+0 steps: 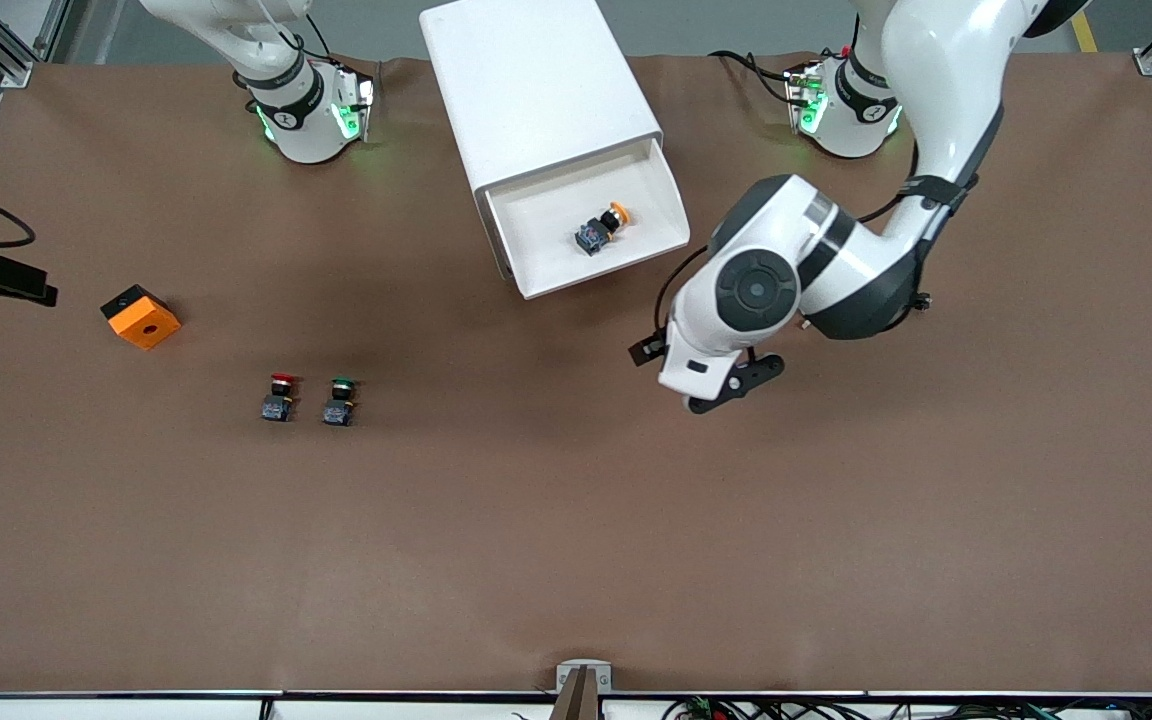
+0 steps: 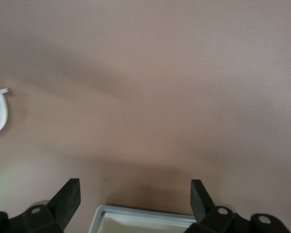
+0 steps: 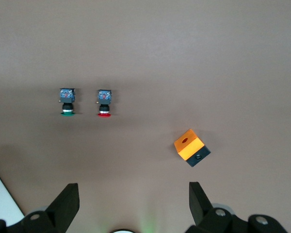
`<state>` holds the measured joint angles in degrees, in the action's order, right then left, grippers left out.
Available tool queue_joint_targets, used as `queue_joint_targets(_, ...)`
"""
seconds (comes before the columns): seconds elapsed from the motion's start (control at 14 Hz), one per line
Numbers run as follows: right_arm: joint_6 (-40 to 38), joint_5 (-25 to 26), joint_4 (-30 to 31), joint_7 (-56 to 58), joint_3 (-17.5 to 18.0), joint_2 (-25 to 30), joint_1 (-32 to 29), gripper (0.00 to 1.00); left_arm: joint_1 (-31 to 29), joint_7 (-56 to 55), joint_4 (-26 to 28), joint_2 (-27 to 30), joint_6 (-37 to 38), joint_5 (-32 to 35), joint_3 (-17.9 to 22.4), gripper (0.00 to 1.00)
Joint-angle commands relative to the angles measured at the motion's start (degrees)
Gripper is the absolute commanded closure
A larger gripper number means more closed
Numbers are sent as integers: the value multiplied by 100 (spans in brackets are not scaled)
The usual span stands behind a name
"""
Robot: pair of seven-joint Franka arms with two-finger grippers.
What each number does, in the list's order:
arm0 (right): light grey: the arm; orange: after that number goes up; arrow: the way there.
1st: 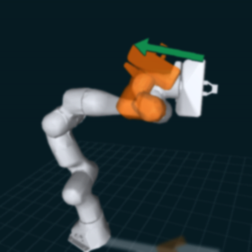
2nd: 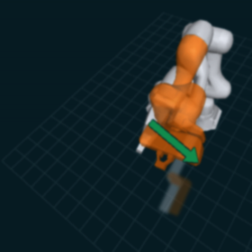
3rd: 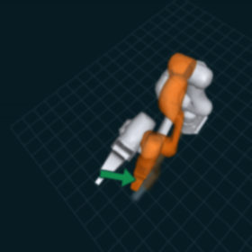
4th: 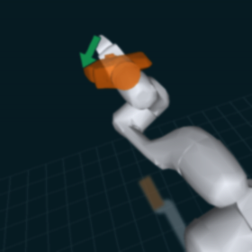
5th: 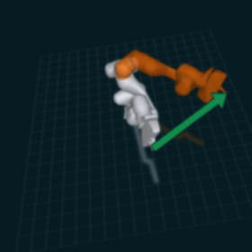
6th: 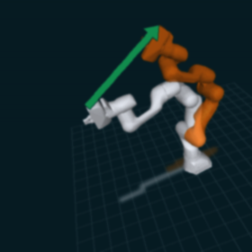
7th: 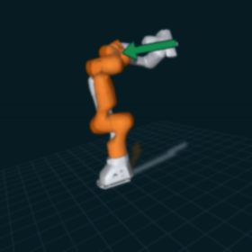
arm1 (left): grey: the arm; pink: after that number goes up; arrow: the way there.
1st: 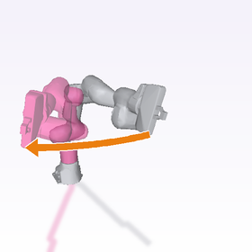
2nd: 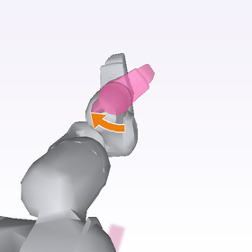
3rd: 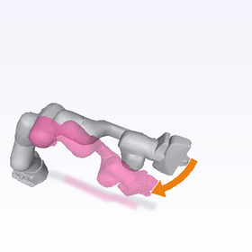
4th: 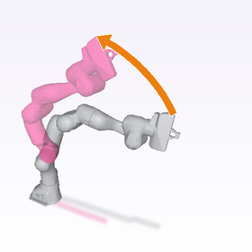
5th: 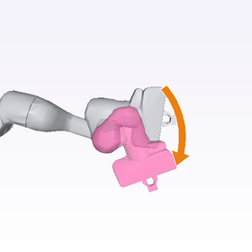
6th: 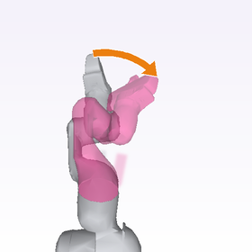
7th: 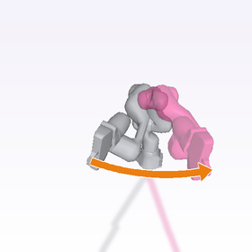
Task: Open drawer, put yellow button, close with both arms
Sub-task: 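Place the left gripper against the open drawer front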
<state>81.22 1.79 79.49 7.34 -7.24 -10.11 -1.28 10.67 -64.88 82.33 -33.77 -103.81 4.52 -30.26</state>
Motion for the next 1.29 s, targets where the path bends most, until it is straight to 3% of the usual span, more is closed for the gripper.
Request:
queue_joint_targets(0.0,-98,426,-126,66,153,1,-109,0,-47,-16,64,45,-139,102,-67,0)
queue_joint_targets(0.29,-89,480,-434,22,162,1,-92,0,-56,98,186,125,-639,162,-269,0)
queue_joint_targets(0.5,-281,375,-469,-39,180,18,-91,0,-47,98,589,554,-1227,154,-287,0)
queue_joint_targets(0.71,-563,-116,-469,-371,136,123,-170,0,-30,107,1440,967,-2078,294,-418,0)
queue_joint_targets(0.86,-564,-791,-460,-680,144,290,-494,0,-12,98,1908,1135,-2598,461,-471,0)
queue_joint_targets(1.07,-546,-759,-452,-628,179,492,-470,0,93,72,2155,1118,-2592,497,-524,0)
queue_joint_targets(1.21,-563,-435,-417,-611,232,615,-347,0,137,63,2296,1135,-2583,567,-533,0)
